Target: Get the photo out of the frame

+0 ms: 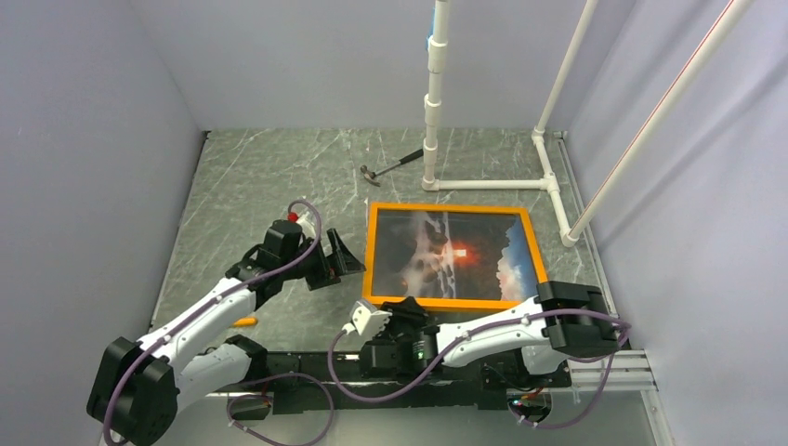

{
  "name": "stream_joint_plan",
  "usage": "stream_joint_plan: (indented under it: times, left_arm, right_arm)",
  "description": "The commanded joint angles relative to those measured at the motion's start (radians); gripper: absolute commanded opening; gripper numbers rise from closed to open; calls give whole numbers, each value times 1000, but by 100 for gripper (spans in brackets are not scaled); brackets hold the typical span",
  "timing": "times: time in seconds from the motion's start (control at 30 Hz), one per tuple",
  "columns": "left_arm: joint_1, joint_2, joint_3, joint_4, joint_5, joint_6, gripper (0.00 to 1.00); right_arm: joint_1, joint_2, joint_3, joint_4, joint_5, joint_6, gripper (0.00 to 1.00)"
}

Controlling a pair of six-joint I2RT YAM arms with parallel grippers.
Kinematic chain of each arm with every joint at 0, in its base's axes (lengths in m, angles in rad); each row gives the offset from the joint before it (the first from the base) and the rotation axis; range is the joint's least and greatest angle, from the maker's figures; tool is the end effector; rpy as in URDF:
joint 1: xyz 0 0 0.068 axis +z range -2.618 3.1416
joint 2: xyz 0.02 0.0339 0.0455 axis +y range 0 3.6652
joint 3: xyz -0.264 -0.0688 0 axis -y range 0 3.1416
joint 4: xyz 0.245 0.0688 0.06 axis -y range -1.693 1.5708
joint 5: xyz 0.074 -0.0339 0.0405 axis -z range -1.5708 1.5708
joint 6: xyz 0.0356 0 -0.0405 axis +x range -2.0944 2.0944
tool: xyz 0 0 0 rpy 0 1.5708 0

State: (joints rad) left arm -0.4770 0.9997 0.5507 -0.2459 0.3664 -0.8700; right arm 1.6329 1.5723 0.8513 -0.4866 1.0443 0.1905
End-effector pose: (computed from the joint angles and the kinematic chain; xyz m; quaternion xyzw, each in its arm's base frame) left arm 0.1775 -0.1061 0.2146 -0.0981 0.8884 -0.3890 0.2230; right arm 0.0135 0.2781 0.1749 -0.4952 0.6997 -0.1767 0.4837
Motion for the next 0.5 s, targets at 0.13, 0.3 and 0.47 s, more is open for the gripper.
stream_joint_plan:
  times: [0.13, 0.3, 0.47]
  left_arm:
    - [14, 83, -119, 517, 257, -230, 99]
    - [13, 206, -193, 898, 314, -434, 99]
    - [6, 379, -196, 1234, 337, -591, 99]
  right_arm:
    - [0, -171, -2, 111, 47, -44, 0]
    - [-2, -233, -16, 128, 43, -59, 0]
    - [-1, -267, -23, 135, 39, -62, 0]
